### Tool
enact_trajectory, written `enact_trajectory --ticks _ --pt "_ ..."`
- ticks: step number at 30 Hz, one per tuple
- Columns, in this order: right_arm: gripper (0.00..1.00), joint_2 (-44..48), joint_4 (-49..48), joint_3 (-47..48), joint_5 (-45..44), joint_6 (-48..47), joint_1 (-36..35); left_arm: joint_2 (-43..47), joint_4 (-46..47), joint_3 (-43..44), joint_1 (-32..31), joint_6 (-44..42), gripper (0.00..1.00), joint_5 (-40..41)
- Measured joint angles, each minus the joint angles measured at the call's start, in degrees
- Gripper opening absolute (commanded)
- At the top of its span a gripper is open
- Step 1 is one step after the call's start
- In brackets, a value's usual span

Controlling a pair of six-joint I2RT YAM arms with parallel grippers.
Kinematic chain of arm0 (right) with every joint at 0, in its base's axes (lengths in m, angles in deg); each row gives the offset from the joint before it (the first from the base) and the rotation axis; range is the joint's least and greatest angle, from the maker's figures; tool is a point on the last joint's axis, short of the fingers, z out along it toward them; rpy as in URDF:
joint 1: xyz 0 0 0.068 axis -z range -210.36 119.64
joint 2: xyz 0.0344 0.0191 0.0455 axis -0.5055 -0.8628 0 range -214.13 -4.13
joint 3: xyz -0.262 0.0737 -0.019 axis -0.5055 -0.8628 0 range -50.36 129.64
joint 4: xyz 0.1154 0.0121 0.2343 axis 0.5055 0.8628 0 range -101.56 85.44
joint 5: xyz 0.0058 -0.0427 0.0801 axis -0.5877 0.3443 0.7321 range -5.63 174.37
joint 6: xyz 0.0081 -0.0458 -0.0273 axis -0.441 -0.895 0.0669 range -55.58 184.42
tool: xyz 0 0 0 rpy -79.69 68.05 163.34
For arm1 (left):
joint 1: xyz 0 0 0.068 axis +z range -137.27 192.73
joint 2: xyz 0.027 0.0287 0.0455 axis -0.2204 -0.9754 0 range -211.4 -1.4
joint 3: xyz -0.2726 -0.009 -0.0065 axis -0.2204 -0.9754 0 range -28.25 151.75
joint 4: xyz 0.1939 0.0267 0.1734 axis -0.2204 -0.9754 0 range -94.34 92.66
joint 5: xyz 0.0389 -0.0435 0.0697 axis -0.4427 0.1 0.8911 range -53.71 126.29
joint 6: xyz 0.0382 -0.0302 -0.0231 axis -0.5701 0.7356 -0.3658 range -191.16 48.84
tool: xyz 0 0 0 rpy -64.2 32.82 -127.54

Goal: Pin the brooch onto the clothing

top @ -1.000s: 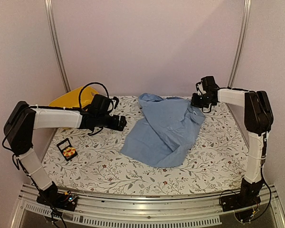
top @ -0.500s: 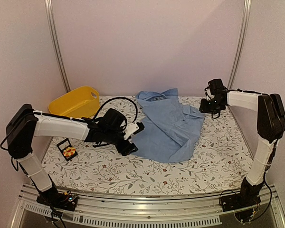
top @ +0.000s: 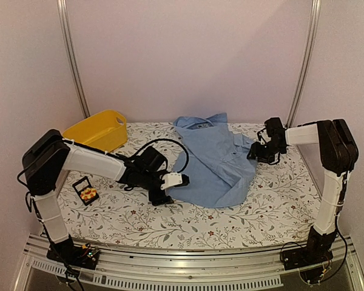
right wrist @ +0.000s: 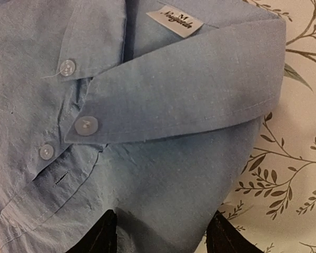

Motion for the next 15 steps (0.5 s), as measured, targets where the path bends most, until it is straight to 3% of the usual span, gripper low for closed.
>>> enact_trajectory --ticks 3,5,6,8,15 --pt "0.45 -0.5 -1.1 -0.4 1.7 0.5 0.0 -1.9 2.9 1.3 -0.1 -0.2 0.53 2.9" --pt "0.26 -0.7 -2.2 -0.8 3.6 1.2 0.0 -3.3 4.7 2.3 -0.2 0.0 0.14 5.0" --pt "0.14 -0.8 -2.7 -1.0 5.0 1.6 0.0 -3.9 5.3 2.8 -0.3 0.2 0.01 5.9" --pt "0.00 -1.2 -3.3 -1.3 7.4 1.5 0.0 -4.8 5.3 3.3 -0.3 0.5 0.00 7.4" --pt "0.00 2.3 -1.4 -1.7 8.3 2.6 1.3 -0.4 4.8 1.9 1.4 5.2 0.00 18.0"
